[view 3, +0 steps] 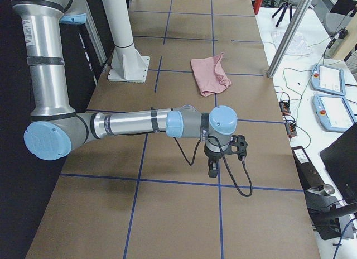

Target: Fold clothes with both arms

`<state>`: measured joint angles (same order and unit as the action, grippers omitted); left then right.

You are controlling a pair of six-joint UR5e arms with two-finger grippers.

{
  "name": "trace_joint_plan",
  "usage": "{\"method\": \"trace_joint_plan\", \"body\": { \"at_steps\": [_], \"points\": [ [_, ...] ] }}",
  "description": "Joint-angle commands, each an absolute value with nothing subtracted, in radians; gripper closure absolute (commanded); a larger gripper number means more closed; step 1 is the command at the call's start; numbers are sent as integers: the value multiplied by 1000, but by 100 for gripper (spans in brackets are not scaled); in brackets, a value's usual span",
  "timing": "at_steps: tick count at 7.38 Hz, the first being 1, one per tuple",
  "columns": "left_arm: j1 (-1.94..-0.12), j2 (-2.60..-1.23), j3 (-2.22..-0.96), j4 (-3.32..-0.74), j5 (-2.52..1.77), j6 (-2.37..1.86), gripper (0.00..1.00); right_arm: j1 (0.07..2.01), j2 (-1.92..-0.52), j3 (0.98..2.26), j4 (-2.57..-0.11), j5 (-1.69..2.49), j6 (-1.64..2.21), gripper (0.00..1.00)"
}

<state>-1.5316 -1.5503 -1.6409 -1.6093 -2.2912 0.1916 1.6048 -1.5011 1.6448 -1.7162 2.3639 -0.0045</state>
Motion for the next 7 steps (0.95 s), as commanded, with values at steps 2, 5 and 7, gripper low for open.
{"method": "trace_joint_plan", "body": {
  "at_steps": [2, 5, 7],
  "points": [
    [-1532, -1548, -1643, -1597, -2384, 192, 0, 1605, -1519, 1652, -1713, 2362, -8, 0],
    [-1532, -1551, -1632, -1605, -2382, 192, 0, 1605, -1522, 1657, -1713, 2361, -14, 0],
    [-1532, -1545, -1631, -1608, -2382, 192, 0, 1591, -1532, 1654, -1712, 2352, -18, 0]
  ]
}}
